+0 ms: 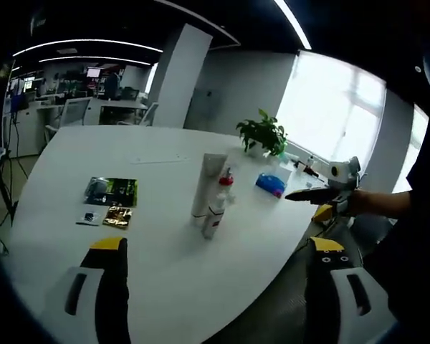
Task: Arrange the skincare products in the storage area until every visible bottle or jar stands upright without overlapping.
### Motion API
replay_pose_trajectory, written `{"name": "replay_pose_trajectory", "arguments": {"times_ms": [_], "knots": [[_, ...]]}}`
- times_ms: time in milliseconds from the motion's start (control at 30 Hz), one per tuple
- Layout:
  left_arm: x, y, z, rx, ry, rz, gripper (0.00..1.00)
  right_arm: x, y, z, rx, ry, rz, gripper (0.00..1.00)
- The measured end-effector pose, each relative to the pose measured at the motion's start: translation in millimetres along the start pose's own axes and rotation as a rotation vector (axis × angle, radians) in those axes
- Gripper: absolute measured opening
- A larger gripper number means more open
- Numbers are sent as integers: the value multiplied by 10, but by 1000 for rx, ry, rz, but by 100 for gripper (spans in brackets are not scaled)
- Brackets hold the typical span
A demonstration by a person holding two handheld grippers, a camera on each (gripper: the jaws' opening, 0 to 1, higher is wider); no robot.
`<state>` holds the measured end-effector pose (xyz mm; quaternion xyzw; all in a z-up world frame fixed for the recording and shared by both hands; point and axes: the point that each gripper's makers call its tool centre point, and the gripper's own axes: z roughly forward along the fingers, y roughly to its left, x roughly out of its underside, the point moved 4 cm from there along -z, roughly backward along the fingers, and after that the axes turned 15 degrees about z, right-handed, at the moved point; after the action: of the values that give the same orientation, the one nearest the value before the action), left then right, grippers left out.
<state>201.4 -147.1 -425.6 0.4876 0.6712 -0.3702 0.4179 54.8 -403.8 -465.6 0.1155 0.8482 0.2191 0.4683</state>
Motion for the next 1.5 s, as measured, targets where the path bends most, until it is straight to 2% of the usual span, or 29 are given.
{"name": "replay_pose_trajectory", "arguments": {"times_ms": [233, 467, 533, 600, 800, 933, 1033, 1200, 1267, 1367, 1500], "knots": [[3, -30, 9, 8, -5, 1, 97, 16, -29, -32, 14, 1, 3, 99], [-62, -97, -34, 13, -21, 5, 99, 18, -39, -55, 36, 6, 3, 99], [-98, -136, -39, 31, -42, 25, 99, -17, -60, -45, 39, 4, 1, 99], [-98, -155, -29, 33, -32, 36, 99, -77, -98, -14, 46, 5, -1, 98], [-92, -122, -17, 18, -36, 13, 99, -256, -212, 93, 63, 6, -27, 98], [-72, -48, -42, 0, -28, 5, 99, -311, -392, 164, 130, 40, -32, 91], [-74, 29, -65, -18, -37, -11, 99, -331, -498, 243, 150, 70, -28, 91], [-45, 54, -39, -20, -19, -16, 99, -397, -644, 395, 174, 108, -37, 89], [-20, 67, -26, -20, -12, -31, 99, -381, -747, 436, 213, 154, -19, 86], [-16, 61, -9, -22, -16, -40, 99, -401, -846, 530, 231, 185, -27, 82], [67, 73, 30, -13, 7, -45, 99, -442, -902, 620, 236, 202, -33, 80]]}}
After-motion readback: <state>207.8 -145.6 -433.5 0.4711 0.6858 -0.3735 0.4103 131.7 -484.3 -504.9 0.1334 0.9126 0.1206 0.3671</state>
